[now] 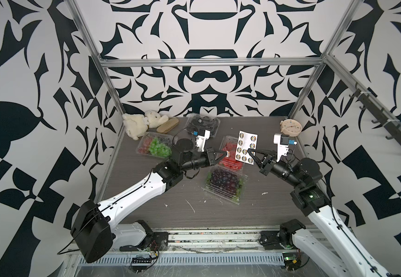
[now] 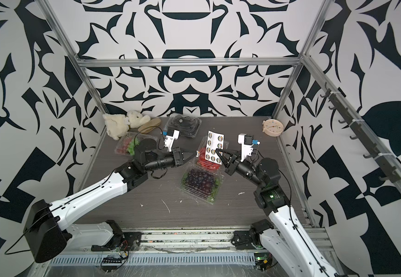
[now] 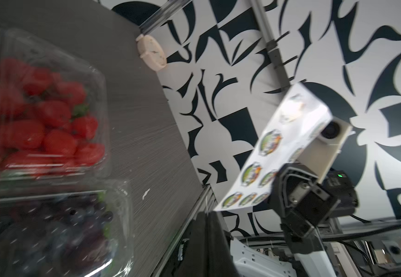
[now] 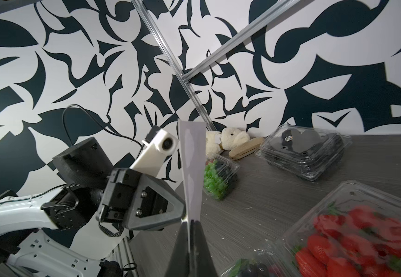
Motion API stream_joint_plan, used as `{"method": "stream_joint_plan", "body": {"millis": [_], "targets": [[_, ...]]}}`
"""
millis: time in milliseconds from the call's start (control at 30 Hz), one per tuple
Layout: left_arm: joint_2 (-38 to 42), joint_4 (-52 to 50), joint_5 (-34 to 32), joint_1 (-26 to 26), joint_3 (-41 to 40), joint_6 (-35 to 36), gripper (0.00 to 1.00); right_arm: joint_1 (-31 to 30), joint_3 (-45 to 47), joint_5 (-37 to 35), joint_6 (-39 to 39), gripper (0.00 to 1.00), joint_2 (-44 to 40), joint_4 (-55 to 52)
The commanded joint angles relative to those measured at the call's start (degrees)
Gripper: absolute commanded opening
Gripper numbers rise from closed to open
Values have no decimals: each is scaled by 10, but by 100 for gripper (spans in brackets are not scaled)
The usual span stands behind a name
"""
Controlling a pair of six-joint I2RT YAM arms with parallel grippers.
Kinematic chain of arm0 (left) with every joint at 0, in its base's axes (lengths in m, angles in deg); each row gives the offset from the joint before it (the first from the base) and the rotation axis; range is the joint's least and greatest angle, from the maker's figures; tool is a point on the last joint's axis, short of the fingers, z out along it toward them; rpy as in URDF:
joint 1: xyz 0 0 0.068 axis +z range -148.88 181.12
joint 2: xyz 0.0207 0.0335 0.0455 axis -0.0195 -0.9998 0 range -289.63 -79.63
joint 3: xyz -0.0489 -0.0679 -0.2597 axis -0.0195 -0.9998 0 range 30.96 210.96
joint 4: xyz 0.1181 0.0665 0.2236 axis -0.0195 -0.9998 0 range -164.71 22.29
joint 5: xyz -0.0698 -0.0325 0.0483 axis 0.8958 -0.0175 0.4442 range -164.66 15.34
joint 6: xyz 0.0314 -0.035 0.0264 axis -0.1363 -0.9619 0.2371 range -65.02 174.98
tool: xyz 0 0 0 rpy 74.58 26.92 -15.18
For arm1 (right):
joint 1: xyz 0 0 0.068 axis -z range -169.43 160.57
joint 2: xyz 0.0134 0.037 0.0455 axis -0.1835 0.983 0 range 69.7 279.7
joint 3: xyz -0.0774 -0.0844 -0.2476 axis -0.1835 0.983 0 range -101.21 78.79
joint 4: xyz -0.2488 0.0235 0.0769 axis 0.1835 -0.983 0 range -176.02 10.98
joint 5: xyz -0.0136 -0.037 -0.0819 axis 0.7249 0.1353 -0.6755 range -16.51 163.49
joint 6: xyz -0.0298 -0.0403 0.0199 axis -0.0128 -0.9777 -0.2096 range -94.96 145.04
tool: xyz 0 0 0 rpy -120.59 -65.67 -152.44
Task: Label fruit boxes
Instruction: Stick the label on the fruit box.
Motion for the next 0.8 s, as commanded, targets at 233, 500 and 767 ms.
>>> {"method": "stream_joint_plan", "body": {"millis": [233, 500, 767], "targets": [[-124, -165, -65, -38, 45, 10, 0, -2, 10, -44, -34, 0, -49, -39], [-181, -190, -51, -47, 77, 7, 0, -2, 15, -56, -45, 0, -64, -53], [-199, -221, -49, -57, 88, 4, 0, -1, 19, -58, -46, 0, -59, -45]]}}
